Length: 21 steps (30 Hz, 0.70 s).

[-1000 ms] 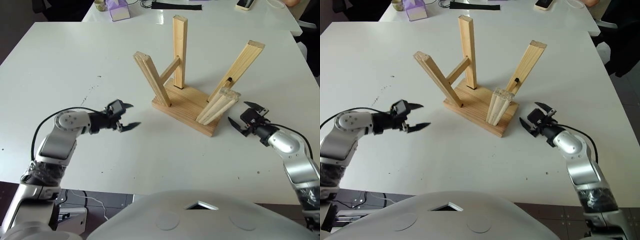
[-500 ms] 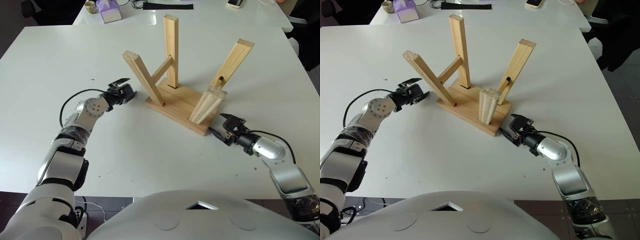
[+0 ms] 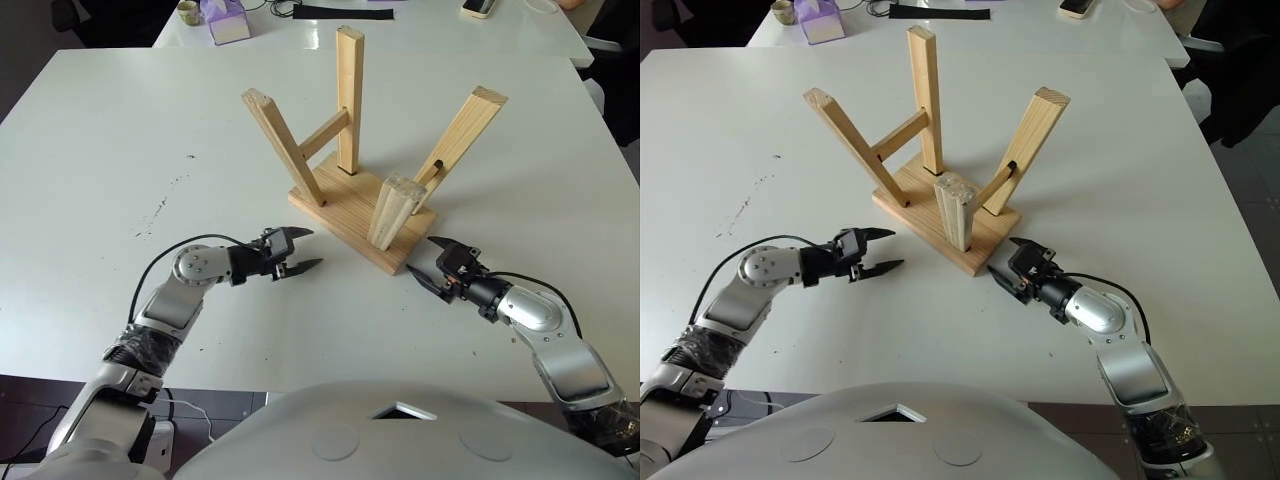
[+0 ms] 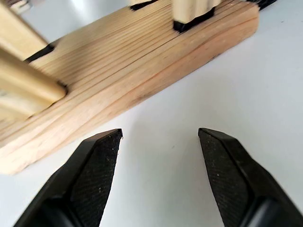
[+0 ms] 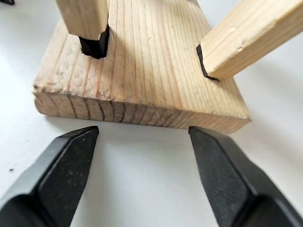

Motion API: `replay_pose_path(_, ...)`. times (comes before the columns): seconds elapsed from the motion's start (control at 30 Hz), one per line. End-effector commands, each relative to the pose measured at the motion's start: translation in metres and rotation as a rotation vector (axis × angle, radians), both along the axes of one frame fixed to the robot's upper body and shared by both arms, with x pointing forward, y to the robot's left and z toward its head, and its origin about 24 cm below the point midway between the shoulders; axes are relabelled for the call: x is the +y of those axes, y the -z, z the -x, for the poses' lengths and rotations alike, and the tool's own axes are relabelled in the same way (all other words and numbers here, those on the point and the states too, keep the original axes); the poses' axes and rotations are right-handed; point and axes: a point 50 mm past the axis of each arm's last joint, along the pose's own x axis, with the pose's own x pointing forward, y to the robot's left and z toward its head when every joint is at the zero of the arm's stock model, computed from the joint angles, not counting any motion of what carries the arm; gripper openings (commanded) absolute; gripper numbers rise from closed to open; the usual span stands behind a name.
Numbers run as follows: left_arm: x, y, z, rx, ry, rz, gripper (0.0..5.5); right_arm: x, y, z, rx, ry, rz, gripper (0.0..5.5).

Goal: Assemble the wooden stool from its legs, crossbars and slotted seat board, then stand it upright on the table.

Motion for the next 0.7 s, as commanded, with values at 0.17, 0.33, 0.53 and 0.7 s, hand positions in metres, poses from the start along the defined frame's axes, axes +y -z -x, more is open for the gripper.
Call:
replay_pose_path(0.17,0.059,-0.009,-0.063,-0.158,-0.396,-0.176,3.01,-0.041,0.010,0.009,0.068,0.126,0.115,3.53)
replay_pose_path(0.33,0.035,0.007,-0.095,-0.260,-0.385,-0.255,3.01,-0.035,0.012,0.001,0.061,0.077,0.124,3.53)
replay_pose_path(0.53,0.006,0.025,-0.088,-0.325,-0.116,-0.337,3.01,-0.027,0.013,-0.001,0.067,0.033,0.113,3.53)
replay_pose_path(0.7,0.011,0.044,-0.051,-0.246,0.086,-0.290,3.01,-0.020,0.015,0.004,0.074,0.027,0.095,3.53)
